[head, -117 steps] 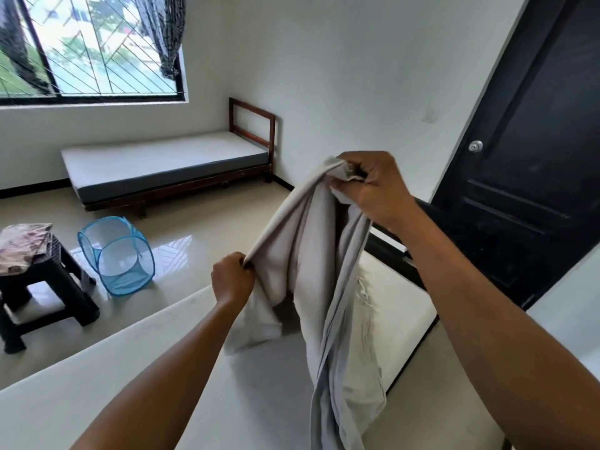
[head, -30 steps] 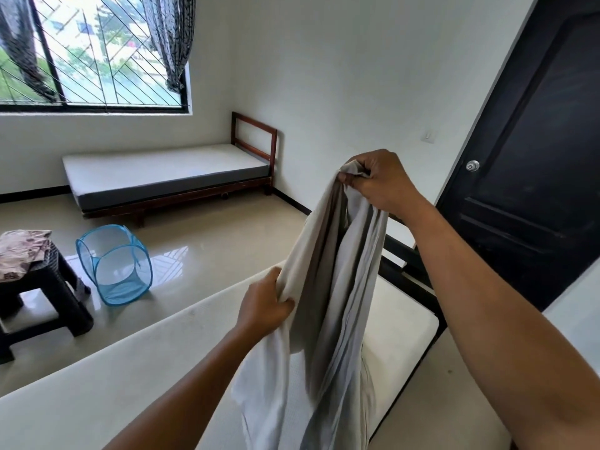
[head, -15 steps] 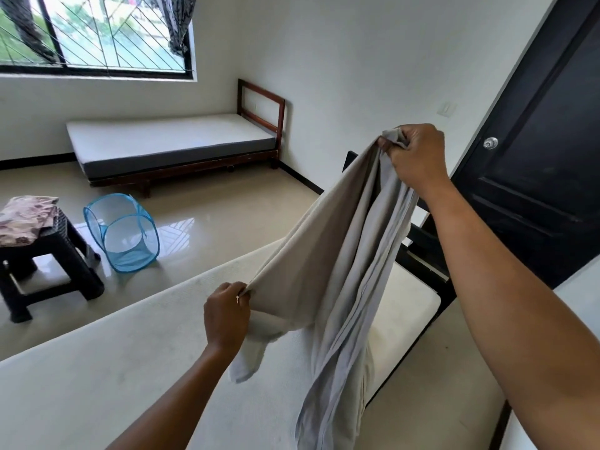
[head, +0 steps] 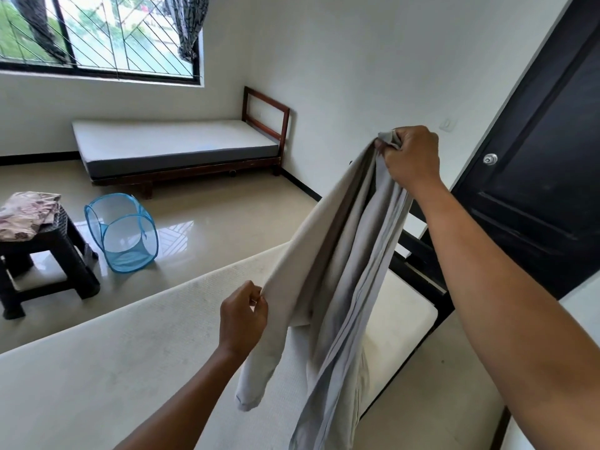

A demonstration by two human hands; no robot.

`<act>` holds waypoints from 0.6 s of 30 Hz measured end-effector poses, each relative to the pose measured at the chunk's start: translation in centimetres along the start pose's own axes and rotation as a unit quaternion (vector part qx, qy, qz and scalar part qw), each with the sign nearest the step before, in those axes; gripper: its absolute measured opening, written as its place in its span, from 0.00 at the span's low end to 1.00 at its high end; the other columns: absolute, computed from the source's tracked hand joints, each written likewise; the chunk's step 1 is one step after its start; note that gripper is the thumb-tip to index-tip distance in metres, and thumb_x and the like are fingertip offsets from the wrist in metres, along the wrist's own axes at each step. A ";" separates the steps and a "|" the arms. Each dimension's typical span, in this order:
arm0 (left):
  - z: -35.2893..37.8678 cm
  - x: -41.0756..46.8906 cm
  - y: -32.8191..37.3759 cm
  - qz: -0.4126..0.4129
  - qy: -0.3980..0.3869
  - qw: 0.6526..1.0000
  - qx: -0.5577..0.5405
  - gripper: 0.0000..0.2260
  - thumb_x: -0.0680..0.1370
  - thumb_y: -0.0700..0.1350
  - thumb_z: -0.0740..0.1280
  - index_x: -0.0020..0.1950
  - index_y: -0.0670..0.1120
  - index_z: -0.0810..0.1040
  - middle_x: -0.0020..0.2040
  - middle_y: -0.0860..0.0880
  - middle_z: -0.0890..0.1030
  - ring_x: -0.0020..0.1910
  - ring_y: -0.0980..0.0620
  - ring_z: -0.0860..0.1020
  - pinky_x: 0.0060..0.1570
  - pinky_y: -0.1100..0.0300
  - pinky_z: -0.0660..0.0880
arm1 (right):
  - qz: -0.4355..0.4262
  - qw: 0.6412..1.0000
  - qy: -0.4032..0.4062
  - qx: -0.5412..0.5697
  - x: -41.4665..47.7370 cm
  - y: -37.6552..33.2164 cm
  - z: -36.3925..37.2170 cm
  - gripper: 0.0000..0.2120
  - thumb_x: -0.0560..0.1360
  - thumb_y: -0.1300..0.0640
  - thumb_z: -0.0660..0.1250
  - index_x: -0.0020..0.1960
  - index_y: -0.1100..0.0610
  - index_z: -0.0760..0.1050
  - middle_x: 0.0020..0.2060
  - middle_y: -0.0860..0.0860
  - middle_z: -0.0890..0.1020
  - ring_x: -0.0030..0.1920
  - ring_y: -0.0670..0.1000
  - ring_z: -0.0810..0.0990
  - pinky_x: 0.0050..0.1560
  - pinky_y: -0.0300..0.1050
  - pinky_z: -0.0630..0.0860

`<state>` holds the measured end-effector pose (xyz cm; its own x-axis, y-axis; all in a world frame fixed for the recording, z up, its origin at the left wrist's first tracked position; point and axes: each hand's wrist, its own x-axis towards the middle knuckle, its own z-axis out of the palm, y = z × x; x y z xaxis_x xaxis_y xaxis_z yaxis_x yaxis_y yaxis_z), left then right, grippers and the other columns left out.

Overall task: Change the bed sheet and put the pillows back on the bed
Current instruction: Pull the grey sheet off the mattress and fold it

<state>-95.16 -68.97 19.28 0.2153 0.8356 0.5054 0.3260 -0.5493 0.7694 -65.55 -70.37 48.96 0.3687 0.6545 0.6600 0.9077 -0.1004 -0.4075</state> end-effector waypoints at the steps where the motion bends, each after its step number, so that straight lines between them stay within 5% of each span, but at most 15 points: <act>1: -0.1 -0.1 0.0 -0.012 -0.004 1.000 -0.005 0.12 0.73 0.33 0.74 0.39 0.47 0.75 0.36 0.55 0.79 0.34 0.56 0.78 0.34 0.60 0.77 | 0.016 1.000 0.000 -0.015 0.0 0.2 0.0 0.25 0.77 0.50 0.71 0.29 0.59 0.64 0.24 0.52 0.71 0.26 0.52 0.68 0.29 0.45 0.64; 3: -0.4 0.0 0.0 -0.026 -0.025 0.999 -0.011 0.13 0.73 0.33 0.75 0.39 0.48 0.74 0.34 0.55 0.79 0.33 0.57 0.79 0.35 0.60 0.79 | 0.051 0.998 0.003 -0.043 -0.2 0.8 0.5 0.26 0.78 0.52 0.71 0.28 0.54 0.62 0.25 0.50 0.70 0.26 0.50 0.67 0.31 0.42 0.61; 7: -1.3 0.0 0.3 -0.063 -0.063 0.996 -0.024 0.14 0.70 0.38 0.80 0.43 0.49 0.76 0.34 0.54 0.82 0.33 0.57 0.82 0.36 0.67 0.79 | 0.083 0.996 -0.003 -0.042 -0.8 1.6 2.1 0.24 0.79 0.53 0.71 0.29 0.45 0.64 0.39 0.48 0.85 0.38 0.55 0.79 0.38 0.40 0.67; 10: -2.0 0.0 0.2 -0.074 -0.078 0.994 -0.023 0.15 0.67 0.38 0.82 0.45 0.49 0.79 0.32 0.55 0.81 0.31 0.56 0.81 0.36 0.63 0.80 | 0.075 0.996 -0.015 -0.047 -0.9 1.3 3.0 0.20 0.79 0.53 0.71 0.30 0.49 0.70 0.49 0.52 0.88 0.44 0.58 0.84 0.40 0.42 0.71; 13: -2.3 0.6 -1.2 -0.089 -0.063 0.993 0.041 0.14 0.69 0.36 0.79 0.49 0.49 0.82 0.32 0.54 0.79 0.31 0.57 0.77 0.37 0.62 0.78 | 0.064 0.997 -0.019 -0.046 -0.9 0.2 3.1 0.24 0.79 0.54 0.71 0.28 0.50 0.64 0.29 0.48 0.76 0.30 0.51 0.72 0.36 0.42 0.66; 15: -2.3 1.0 -2.6 -0.103 -0.052 0.988 0.105 0.09 0.73 0.37 0.75 0.51 0.47 0.84 0.38 0.51 0.81 0.35 0.54 0.78 0.39 0.60 0.78 | 0.045 0.998 -0.010 -0.038 -1.0 -0.7 2.8 0.27 0.79 0.56 0.71 0.28 0.46 0.59 0.26 0.41 0.64 0.28 0.43 0.62 0.32 0.40 0.60; 18: -2.4 0.6 -5.3 -0.147 -0.047 0.969 0.191 0.08 0.78 0.39 0.69 0.39 0.41 0.83 0.38 0.47 0.76 0.33 0.50 0.75 0.32 0.59 0.74 | 0.037 0.999 0.006 -0.013 -0.6 -1.4 2.4 0.27 0.79 0.56 0.71 0.28 0.47 0.60 0.27 0.39 0.64 0.28 0.43 0.63 0.32 0.39 0.60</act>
<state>-98.98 -65.54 16.43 0.1380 0.9624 0.2341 0.6997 -0.2621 0.6647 -67.49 -68.82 47.59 0.4369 0.6355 0.6366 0.8829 -0.1678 -0.4385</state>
